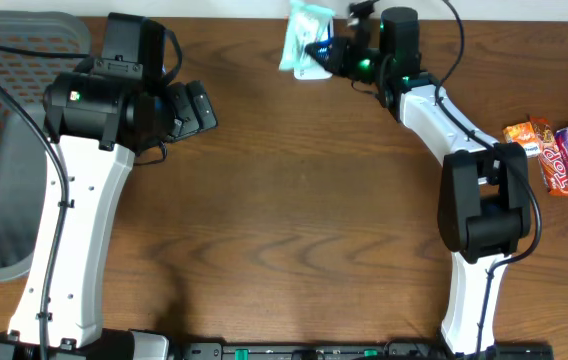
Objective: Scan the item barcode
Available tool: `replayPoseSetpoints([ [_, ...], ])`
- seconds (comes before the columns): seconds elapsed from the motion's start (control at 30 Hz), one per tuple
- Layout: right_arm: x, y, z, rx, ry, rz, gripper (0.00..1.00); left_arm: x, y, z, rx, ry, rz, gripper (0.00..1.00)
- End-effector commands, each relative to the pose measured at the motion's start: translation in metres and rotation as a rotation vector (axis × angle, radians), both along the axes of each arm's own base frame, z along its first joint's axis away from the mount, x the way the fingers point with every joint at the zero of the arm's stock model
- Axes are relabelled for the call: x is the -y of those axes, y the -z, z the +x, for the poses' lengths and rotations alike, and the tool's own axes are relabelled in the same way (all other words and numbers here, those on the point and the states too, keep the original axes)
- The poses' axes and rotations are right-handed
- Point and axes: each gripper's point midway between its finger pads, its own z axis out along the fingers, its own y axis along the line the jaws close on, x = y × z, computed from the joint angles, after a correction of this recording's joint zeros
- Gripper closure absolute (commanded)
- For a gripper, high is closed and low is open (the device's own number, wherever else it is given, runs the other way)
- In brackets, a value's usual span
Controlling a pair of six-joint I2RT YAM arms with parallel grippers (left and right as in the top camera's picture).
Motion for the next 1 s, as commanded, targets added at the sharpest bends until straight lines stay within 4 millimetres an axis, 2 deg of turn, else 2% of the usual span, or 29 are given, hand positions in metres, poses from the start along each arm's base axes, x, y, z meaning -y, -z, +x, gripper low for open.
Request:
replayPoseSetpoints([
  [0.0, 0.029, 0.001, 0.028, -0.063, 0.278, 0.016, 0.99, -0.004, 0.002, 0.002, -0.003, -0.005, 0.018, 0.02],
  [0.37, 0.025, 0.024, 0.039, -0.078, 0.296, 0.058, 0.99, -0.004, 0.002, 0.002, -0.003, -0.005, 0.018, 0.02],
  [0.63, 0.024, 0.004, 0.036, -0.012, 0.184, 0.06, 0.98, -0.004, 0.002, 0.002, -0.003, -0.005, 0.018, 0.02],
  [0.73, 0.04, -0.018, 0.038, 0.053, 0.148, 0.045, 0.99, -0.004, 0.002, 0.002, -0.003, -0.005, 0.018, 0.02],
  [0.8, 0.062, -0.028, 0.037, 0.055, 0.166, 0.015, 0.98, -0.004, 0.002, 0.002, -0.003, -0.005, 0.018, 0.02],
  [0.9, 0.115, -0.039, 0.03, 0.025, 0.251, -0.09, 0.99, -0.004, 0.002, 0.002, -0.004, -0.005, 0.018, 0.02],
  [0.97, 0.164, -0.043, 0.021, -0.019, 0.348, -0.183, 0.99, -0.004, 0.002, 0.002, -0.003, -0.005, 0.018, 0.02],
])
